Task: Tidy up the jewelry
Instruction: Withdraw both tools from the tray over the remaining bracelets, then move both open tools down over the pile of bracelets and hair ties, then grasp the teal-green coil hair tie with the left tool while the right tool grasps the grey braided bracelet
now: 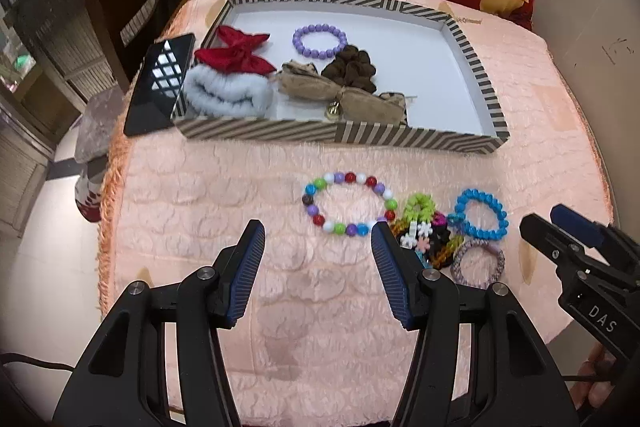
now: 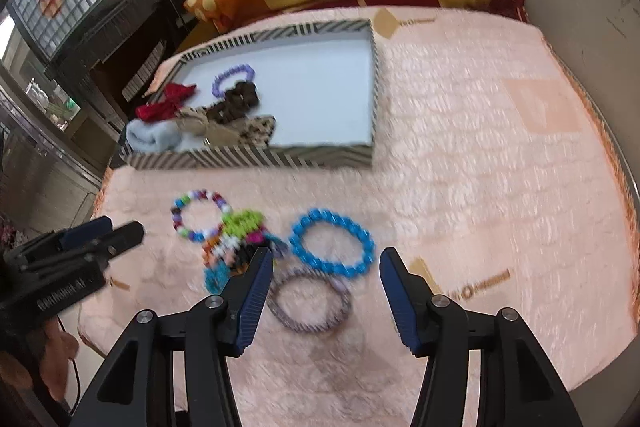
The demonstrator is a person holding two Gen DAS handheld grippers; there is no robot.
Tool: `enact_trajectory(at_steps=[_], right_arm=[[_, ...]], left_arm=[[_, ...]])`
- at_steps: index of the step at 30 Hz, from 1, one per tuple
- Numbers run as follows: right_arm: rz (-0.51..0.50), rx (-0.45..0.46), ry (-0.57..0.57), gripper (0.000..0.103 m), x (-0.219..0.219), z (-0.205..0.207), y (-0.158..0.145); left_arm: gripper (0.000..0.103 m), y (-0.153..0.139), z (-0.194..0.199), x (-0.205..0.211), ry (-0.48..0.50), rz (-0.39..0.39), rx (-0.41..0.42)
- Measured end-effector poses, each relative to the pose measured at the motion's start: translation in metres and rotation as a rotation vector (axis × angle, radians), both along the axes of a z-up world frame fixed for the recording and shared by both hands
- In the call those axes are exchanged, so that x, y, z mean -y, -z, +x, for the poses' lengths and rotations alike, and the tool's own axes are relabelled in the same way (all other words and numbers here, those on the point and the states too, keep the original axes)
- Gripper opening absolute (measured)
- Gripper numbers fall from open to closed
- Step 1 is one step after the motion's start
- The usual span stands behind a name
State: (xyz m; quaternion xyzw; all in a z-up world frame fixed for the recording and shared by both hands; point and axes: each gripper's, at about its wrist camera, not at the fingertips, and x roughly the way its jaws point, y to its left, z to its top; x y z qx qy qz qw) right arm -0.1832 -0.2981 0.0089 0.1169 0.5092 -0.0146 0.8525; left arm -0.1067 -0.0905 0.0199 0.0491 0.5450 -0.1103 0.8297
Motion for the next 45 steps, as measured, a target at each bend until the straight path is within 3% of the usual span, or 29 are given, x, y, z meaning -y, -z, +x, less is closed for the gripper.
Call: enact_trajectory(at_steps=[8, 15, 30, 34, 38, 45], right_arm=[[0.023, -0.037, -0.017, 0.053, 0.009, -0.017, 0.022], [0.029, -0.055, -0.029, 0.053, 0.007, -0.017, 0.029], [0.043, -0.071, -0.012, 0.053, 0.009, -0.02, 0.034], [0.042, -0.074, -0.02, 0.053, 0.006, -0.019, 0.036], [0.041, -0.09, -0.021, 0.053, 0.002, -0.015, 0.043], [0.024, -0.098, -0.032, 0.053, -0.002, -0.009, 0.052]], left_arm=[[0.055, 0.016, -0.008, -0.012, 0.012, -0.038, -0.052], [0.055, 0.025, -0.017, 0.005, 0.07, -0.088, -0.081], [0.054, 0.065, -0.023, 0.03, 0.131, -0.094, -0.128], [0.044, 0.07, -0.023, 0.038, 0.137, -0.077, -0.12], [0.01, 0.07, -0.018, 0.037, 0.138, -0.083, -0.121], [0.005, 0.057, -0.009, 0.01, 0.129, -0.121, -0.138]])
